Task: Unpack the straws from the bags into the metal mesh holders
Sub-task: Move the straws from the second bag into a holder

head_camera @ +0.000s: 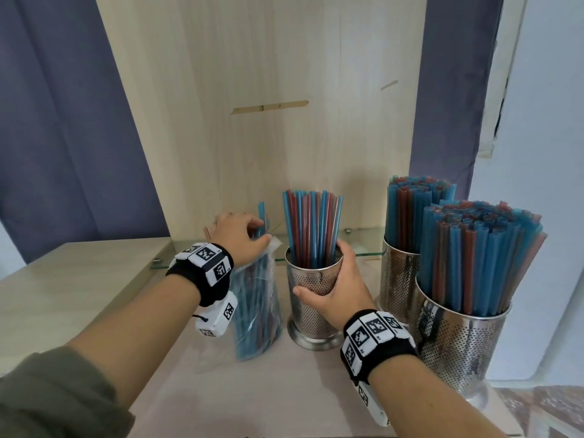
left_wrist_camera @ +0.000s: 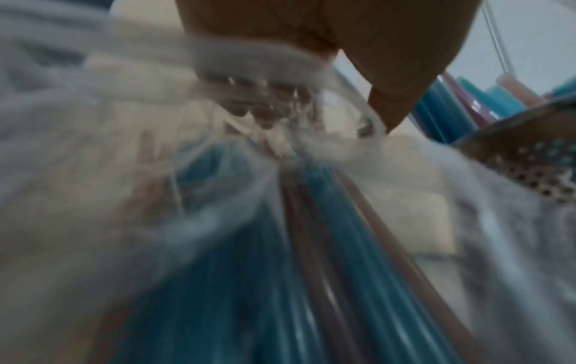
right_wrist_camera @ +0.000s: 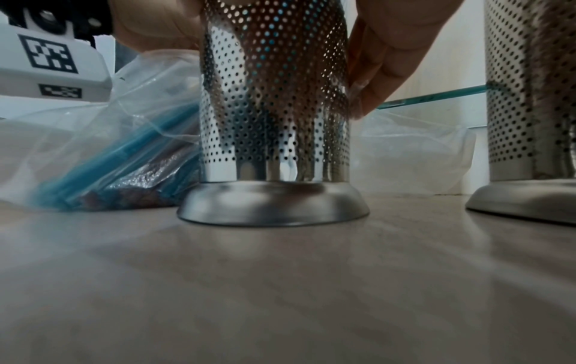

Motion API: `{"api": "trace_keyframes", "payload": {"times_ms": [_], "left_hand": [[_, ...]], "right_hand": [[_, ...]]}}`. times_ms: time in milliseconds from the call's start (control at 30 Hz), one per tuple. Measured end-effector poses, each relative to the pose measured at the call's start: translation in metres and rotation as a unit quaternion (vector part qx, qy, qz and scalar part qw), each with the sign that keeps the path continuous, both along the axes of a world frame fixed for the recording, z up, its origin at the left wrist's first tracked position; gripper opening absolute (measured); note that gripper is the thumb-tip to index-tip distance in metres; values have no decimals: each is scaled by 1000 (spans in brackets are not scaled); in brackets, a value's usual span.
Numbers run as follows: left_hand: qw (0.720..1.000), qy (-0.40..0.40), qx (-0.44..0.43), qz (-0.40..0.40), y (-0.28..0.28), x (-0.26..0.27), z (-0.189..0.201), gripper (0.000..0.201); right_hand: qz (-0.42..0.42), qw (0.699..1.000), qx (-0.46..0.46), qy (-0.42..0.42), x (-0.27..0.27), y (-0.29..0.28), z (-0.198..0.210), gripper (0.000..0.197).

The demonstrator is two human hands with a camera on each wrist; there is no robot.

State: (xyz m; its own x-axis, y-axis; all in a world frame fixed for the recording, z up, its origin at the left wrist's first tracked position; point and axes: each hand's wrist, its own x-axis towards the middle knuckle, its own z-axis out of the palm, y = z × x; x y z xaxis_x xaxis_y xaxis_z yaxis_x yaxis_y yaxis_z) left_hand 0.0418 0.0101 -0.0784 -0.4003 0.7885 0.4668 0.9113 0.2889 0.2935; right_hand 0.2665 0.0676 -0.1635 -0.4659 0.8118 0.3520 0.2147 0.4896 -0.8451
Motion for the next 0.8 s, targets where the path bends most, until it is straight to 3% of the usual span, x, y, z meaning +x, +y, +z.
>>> {"api": "trace_keyframes", "payload": {"times_ms": [200, 367, 467, 600, 733, 800], "left_hand": [[995, 80, -45, 49, 20, 21, 11, 41], [996, 50, -29, 74, 24, 23, 13, 27], [991, -29, 85, 98, 15, 19, 25, 27], [953, -177, 206, 132, -3, -3, 38, 28], [950, -197, 123, 206, -26, -8, 27, 26], [955, -204, 66, 203, -32, -16, 13, 38]], "right_hand": [[0, 1000, 4, -8, 2, -2, 3, 117], [-1, 1000, 5, -9, 3, -3, 3, 115], [-1, 1000, 7, -11, 3, -2, 4, 115], [-1, 1000, 0, -13, 2, 0, 3, 118], [-2, 1000, 1, -15, 3, 0, 3, 117], [-6, 1000, 1, -14, 3, 0, 4, 117]]}}
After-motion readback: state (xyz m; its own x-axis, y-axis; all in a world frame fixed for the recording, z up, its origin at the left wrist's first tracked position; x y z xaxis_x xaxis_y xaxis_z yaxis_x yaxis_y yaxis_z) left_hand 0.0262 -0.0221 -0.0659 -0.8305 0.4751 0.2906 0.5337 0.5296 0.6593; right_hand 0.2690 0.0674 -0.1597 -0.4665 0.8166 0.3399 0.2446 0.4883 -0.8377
